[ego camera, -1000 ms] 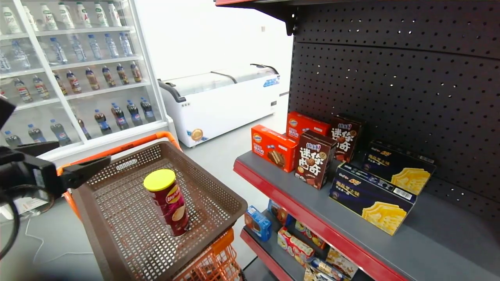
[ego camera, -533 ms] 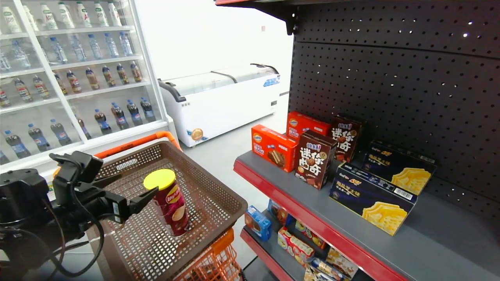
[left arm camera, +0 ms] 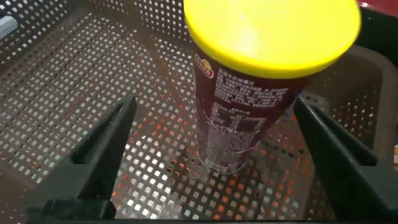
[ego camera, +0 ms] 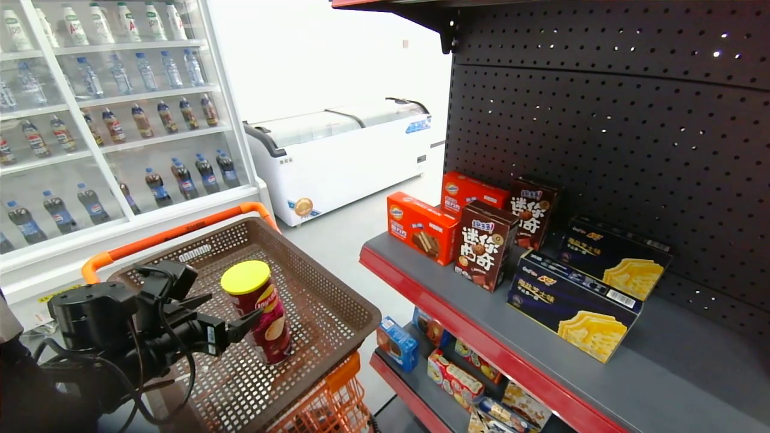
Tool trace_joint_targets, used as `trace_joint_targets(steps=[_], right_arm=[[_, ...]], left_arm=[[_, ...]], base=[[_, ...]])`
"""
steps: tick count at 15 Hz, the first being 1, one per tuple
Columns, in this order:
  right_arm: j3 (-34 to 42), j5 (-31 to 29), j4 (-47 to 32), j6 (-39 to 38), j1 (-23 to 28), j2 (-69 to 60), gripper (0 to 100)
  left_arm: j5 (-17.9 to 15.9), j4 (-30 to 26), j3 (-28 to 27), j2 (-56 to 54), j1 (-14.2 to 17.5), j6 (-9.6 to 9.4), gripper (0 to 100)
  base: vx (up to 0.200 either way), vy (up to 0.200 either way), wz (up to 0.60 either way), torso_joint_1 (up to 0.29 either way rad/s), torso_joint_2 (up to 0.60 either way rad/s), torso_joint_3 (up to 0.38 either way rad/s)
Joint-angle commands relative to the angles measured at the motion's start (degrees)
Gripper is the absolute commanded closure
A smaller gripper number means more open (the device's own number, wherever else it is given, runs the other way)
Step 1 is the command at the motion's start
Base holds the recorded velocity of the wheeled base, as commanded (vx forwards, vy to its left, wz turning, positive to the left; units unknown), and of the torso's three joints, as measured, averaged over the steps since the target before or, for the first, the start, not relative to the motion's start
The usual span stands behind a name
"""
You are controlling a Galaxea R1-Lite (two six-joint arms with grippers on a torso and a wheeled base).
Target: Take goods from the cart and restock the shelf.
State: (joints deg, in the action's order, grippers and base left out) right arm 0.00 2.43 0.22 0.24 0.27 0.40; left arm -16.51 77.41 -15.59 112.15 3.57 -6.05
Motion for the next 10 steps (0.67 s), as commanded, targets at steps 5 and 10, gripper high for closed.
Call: trace_joint_targets(steps=[5, 10], right_arm=[[0.0, 0.0, 0.0, 0.0, 0.0, 0.0, 0], [0.0, 0.0, 0.0, 0.0, 0.0, 0.0, 0]], left_arm=[[0.0, 2.7, -1.9, 8.0, -0.1, -0.02, 0], [0.0, 3.0, -10.2, 12.9, -2.1, -0.02, 0]], base=[[0.0, 0.0, 0.0, 0.0, 0.0, 0.0], [0.0, 0.0, 0.0, 0.0, 0.0, 0.0]])
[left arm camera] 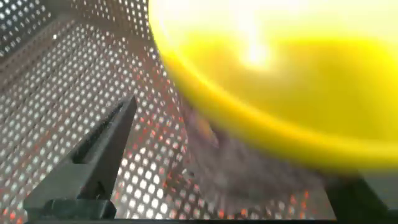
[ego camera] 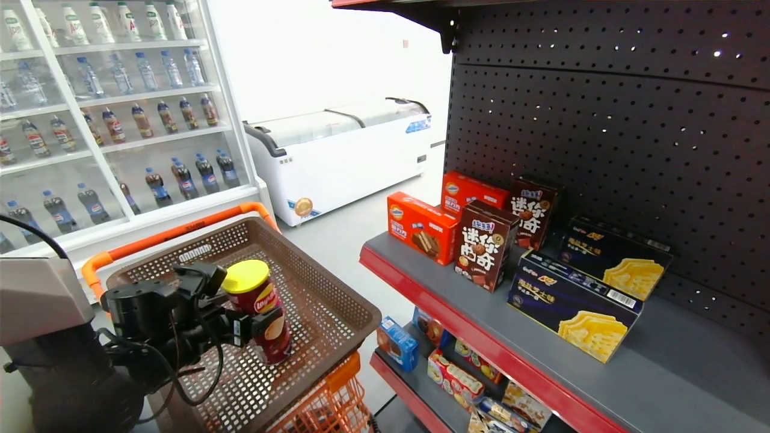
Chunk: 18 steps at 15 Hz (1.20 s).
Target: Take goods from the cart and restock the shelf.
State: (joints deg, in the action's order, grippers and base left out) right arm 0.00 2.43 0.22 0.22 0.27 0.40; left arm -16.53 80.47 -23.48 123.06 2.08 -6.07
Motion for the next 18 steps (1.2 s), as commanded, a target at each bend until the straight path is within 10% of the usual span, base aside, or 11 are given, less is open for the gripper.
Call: trace_joint_targets(steps=[1, 4, 5, 13, 18], right_arm=[[0.0, 0.0, 0.0, 0.0, 0.0, 0.0, 0], [0.0, 0.0, 0.0, 0.0, 0.0, 0.0, 0], [0.0, 0.0, 0.0, 0.0, 0.0, 0.0, 0], [0.0, 0.0, 0.0, 0.0, 0.0, 0.0, 0], [0.0, 0.0, 0.0, 0.0, 0.0, 0.0, 0]], left_arm=[[0.0, -0.1, -3.7, 2.6, -0.9, 0.01, 0], [-0.1, -0.1, -7.1, 4.9, -2.4, 0.62, 0], [-0.2, -0.1, -7.5, 5.1, -2.5, 0.62, 100], [3.9, -2.9, 3.1, -16.5, -4.0, 0.97, 100], [5.2, -26.0, -1.6, -38.8, -3.6, 1.24, 100]], base=[[0.0, 0.0, 0.0, 0.0, 0.0, 0.0], [0.0, 0.0, 0.0, 0.0, 0.0, 0.0], [0.0, 0.0, 0.0, 0.0, 0.0, 0.0], [0.0, 0.0, 0.0, 0.0, 0.0, 0.0], [0.0, 0.0, 0.0, 0.0, 0.0, 0.0]])
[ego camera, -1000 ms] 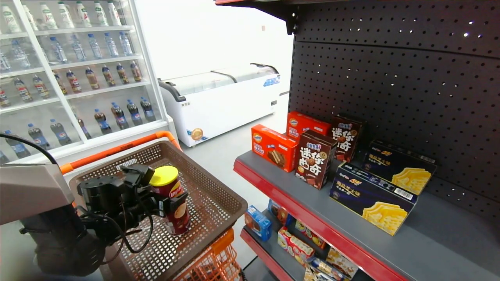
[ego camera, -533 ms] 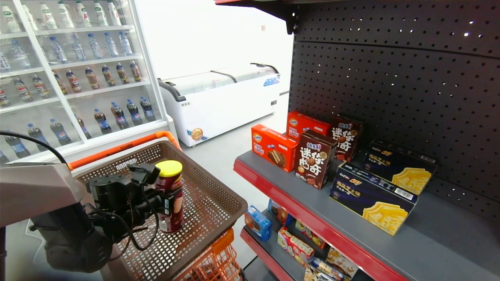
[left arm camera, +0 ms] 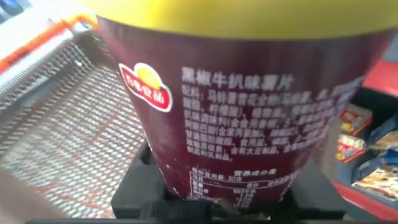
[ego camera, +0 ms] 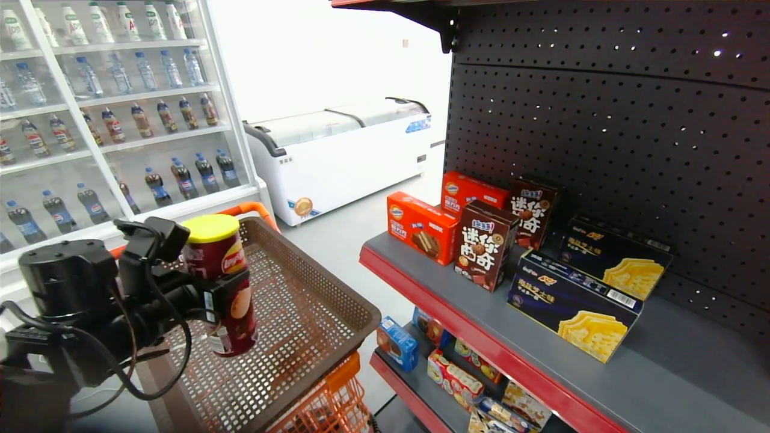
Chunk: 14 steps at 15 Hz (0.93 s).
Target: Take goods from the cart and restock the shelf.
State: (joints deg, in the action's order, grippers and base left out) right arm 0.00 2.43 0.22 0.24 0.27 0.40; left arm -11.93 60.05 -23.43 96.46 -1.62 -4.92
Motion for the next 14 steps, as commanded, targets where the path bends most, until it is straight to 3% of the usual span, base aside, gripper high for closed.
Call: trace_joint_targets(steps=[1, 3, 6, 12, 14], right_arm=[[0.0, 0.0, 0.0, 0.0, 0.0, 0.0, 0], [0.0, 0.0, 0.0, 0.0, 0.0, 0.0, 0], [0.0, 0.0, 0.0, 0.0, 0.0, 0.0, 0], [0.0, 0.0, 0.0, 0.0, 0.0, 0.0, 0], [0.0, 0.0, 0.0, 0.0, 0.0, 0.0, 0]], left_arm=[[0.5, -10.0, -1.3, -17.5, 0.2, 0.18, 100], [0.5, -16.1, 0.9, -25.4, 0.2, 0.44, 100], [2.9, -30.7, 2.7, -38.6, 0.0, 0.44, 100], [1.7, -32.8, 14.8, -54.0, -0.3, 1.06, 100], [1.6, -35.3, 15.4, -56.0, -0.3, 1.15, 100]], base=[[0.0, 0.0, 0.0, 0.0, 0.0, 0.0], [0.0, 0.0, 0.0, 0.0, 0.0, 0.0], [0.0, 0.0, 0.0, 0.0, 0.0, 0.0], [0.0, 0.0, 0.0, 0.0, 0.0, 0.0], [0.0, 0.0, 0.0, 0.0, 0.0, 0.0]])
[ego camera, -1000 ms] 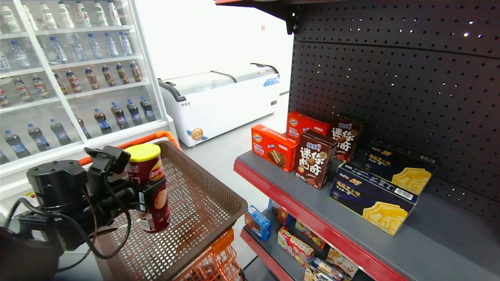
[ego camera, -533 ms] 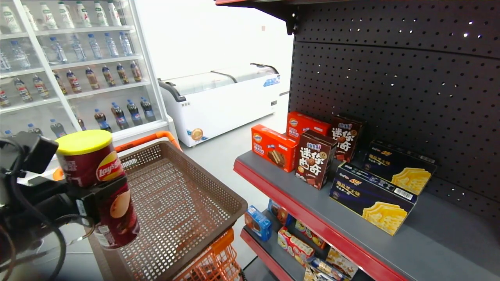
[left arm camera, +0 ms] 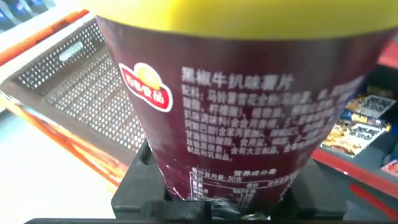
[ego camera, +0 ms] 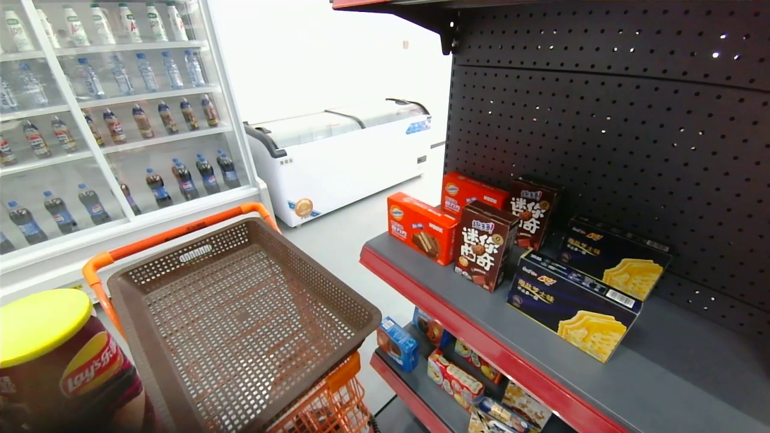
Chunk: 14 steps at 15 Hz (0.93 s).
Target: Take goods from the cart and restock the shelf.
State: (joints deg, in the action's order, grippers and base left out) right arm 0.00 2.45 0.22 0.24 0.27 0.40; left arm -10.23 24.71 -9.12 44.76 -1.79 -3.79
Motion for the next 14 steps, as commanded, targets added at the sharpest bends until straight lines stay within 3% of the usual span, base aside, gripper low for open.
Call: trace_joint_targets(steps=[1, 8, 14], right_arm=[[0.0, 0.0, 0.0, 0.0, 0.0, 0.0, 0], [0.0, 0.1, 0.0, 0.2, 0.0, 0.0, 0], [0.0, 0.1, 0.0, 0.2, 0.0, 0.0, 0]], left_arm=[[-0.1, -2.1, 0.1, -6.1, -0.1, 0.01, 100], [0.3, -3.7, -0.1, -11.0, 0.0, 0.01, 100], [0.3, -3.7, 0.7, -10.9, 0.0, 0.01, 100]], base=[[0.0, 0.0, 0.0, 0.0, 0.0, 0.0], [0.0, 0.0, 0.0, 0.0, 0.0, 0.0], [0.0, 0.0, -0.6, 0.005, 0.0, 0.002]])
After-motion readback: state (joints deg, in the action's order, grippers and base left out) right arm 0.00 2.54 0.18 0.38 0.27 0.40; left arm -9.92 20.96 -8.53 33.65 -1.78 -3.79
